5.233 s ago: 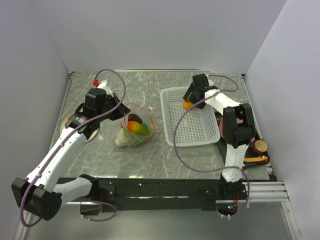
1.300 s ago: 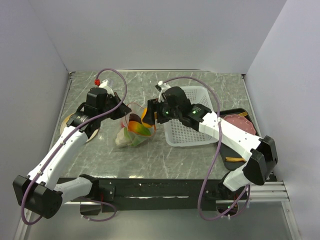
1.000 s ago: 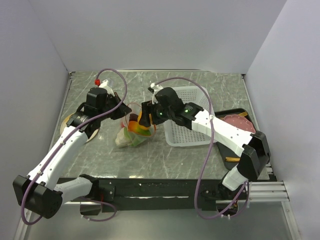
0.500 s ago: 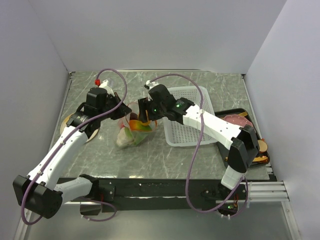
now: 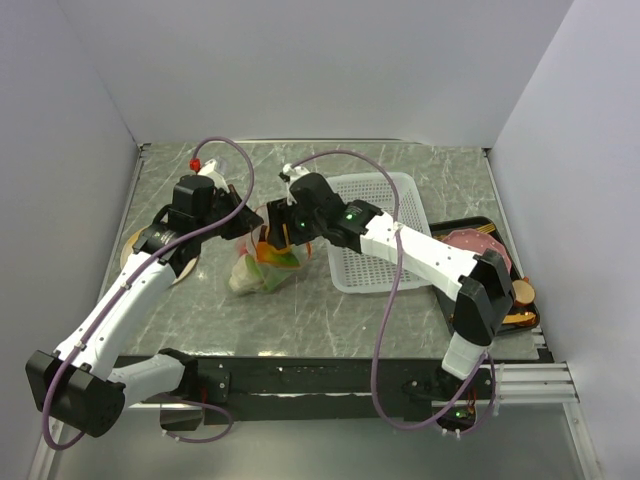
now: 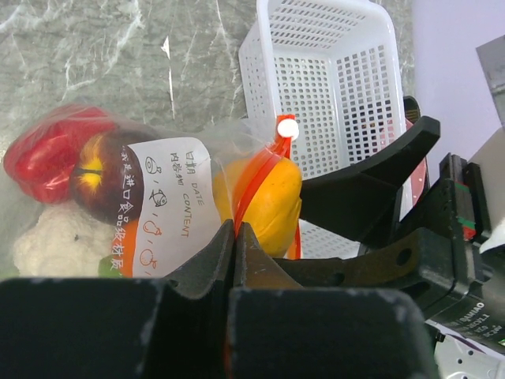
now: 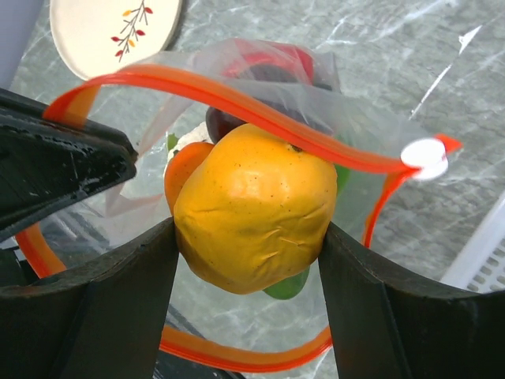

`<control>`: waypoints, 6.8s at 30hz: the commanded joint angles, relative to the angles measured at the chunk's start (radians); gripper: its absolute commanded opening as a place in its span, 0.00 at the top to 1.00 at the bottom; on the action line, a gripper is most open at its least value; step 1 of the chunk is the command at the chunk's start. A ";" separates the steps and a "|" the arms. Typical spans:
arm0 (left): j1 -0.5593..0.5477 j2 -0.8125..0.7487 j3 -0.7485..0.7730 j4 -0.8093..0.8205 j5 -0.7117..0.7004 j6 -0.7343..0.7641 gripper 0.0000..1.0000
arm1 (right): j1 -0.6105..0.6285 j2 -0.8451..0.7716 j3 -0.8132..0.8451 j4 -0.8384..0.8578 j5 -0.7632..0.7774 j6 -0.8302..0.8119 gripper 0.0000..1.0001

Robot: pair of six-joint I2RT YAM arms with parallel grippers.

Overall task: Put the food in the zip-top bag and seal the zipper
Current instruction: Place the fake fruit in the zipper food storage bag, then zip the zipper food storage bag at the center of the board.

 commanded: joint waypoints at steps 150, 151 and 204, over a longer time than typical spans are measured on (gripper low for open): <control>0.188 0.201 -0.015 0.440 0.496 0.301 0.12 | -0.214 -0.046 -0.059 0.231 -0.038 0.268 0.87; 0.192 0.240 -0.009 0.465 0.548 0.312 0.15 | -0.214 -0.049 -0.056 0.229 -0.046 0.264 0.87; 0.178 0.969 -0.021 2.301 1.151 -0.871 0.66 | -0.214 -0.037 0.019 0.159 -0.089 0.224 0.86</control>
